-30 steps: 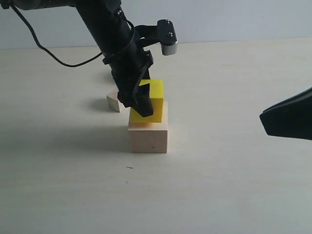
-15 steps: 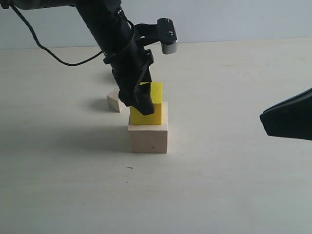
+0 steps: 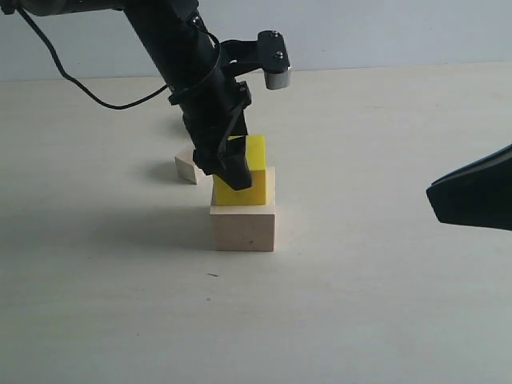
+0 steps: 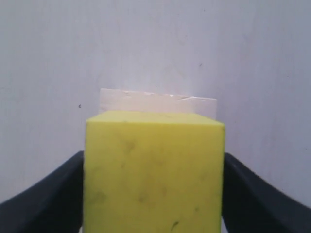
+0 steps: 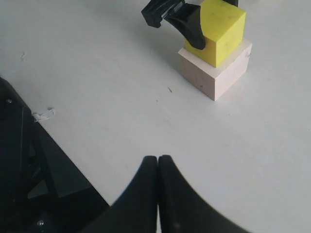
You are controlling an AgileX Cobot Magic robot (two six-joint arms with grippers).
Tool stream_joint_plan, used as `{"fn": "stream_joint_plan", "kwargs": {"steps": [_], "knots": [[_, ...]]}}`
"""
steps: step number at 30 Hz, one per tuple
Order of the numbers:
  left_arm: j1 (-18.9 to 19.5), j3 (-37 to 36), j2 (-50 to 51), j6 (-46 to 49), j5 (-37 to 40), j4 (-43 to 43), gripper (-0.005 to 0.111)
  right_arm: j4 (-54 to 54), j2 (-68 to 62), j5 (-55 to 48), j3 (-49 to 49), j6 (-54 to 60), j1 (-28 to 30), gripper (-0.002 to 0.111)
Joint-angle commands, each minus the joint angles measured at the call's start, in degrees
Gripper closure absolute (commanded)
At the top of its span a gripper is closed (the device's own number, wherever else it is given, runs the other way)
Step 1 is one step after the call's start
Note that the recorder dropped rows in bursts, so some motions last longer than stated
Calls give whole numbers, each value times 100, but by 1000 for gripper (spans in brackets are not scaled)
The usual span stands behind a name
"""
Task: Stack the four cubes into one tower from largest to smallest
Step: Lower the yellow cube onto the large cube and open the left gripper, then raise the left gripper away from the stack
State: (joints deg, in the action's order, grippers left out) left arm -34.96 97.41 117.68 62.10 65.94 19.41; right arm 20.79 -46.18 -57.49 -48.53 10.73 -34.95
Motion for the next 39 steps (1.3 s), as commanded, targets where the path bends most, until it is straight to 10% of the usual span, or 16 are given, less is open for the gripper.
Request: {"fn": "stream_joint_plan", "kwargs": {"steps": [1, 15, 30, 39], "knots": [[14, 6, -227, -14, 43, -38, 39, -39, 19, 24, 17, -28, -2, 108], [14, 6, -936, -24, -166, -39, 39, -39, 19, 24, 17, -28, -2, 108], [1015, 6, -970, -2411, -3528, -338, 31, -29, 19, 24, 17, -39, -2, 108], [1380, 6, -438, -3112, -3855, -128, 31, -29, 19, 24, 17, -83, -2, 108]]}}
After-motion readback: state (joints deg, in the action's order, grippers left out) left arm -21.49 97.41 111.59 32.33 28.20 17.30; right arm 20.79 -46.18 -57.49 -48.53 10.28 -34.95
